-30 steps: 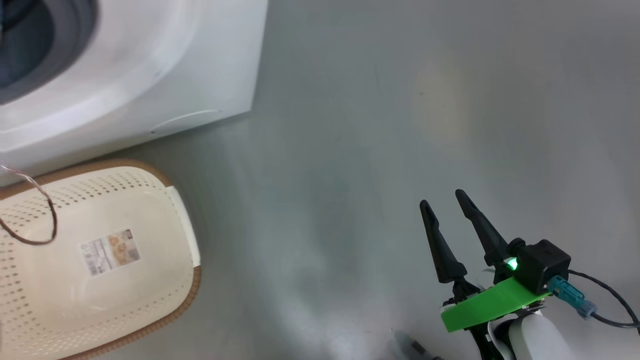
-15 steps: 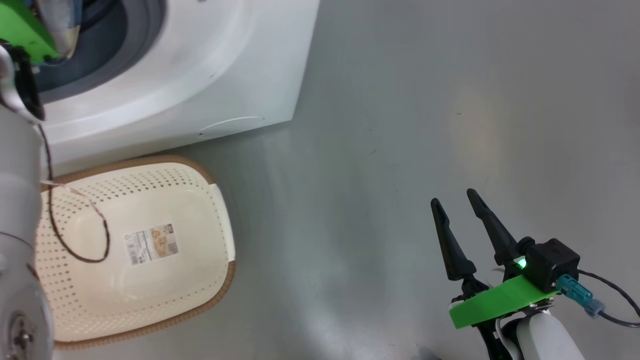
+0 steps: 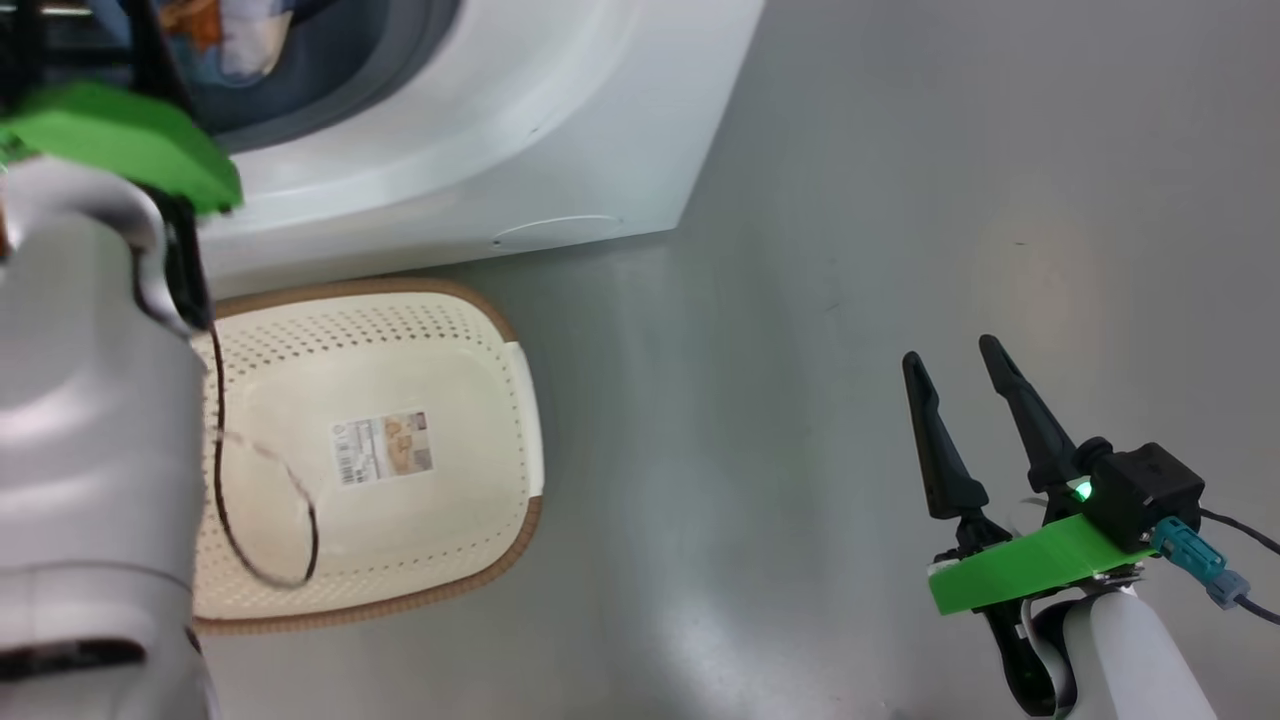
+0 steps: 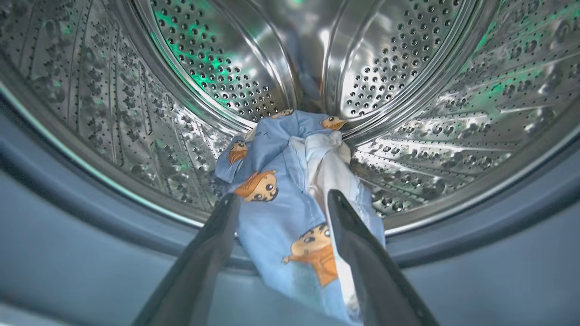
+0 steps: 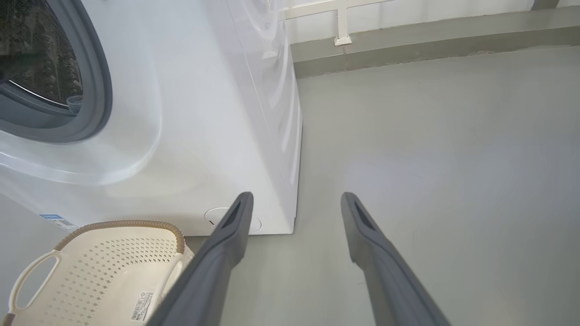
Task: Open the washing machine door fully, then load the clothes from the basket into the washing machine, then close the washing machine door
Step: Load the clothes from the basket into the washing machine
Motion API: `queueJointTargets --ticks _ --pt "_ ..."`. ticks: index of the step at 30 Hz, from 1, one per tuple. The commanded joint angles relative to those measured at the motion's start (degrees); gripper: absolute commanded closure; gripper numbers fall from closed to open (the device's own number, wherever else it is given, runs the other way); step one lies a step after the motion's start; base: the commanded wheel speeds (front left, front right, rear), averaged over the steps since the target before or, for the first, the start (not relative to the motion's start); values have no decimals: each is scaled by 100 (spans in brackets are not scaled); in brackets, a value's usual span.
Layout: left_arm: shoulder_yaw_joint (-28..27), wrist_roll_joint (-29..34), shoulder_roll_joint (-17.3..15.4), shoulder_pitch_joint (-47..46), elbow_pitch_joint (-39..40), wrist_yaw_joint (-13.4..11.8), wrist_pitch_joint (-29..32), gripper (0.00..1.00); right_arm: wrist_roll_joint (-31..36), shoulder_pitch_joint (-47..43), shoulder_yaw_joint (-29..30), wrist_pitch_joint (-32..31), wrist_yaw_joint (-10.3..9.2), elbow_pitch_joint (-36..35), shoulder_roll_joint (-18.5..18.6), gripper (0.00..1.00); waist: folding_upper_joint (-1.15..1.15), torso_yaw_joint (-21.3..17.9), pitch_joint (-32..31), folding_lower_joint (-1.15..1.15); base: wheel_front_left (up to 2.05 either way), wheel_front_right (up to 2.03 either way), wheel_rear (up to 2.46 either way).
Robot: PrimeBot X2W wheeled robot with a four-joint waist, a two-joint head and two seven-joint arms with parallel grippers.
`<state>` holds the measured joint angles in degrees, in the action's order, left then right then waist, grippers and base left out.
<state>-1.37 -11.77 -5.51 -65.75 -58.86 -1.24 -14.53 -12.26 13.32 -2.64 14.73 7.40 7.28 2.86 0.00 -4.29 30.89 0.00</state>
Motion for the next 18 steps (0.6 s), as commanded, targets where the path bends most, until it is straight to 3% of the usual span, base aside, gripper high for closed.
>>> queueJointTargets --ticks 1,18 --pt "-47 11 -210 211 221 42 -46 0 107 24 -96 27 9 -146 2 0 0 145 30 0 0 0 0" --pt "245 -158 127 2720 2777 248 121 0 162 -29 -6 27 9 -152 2 0 0 420 -41 0 0 0 0"
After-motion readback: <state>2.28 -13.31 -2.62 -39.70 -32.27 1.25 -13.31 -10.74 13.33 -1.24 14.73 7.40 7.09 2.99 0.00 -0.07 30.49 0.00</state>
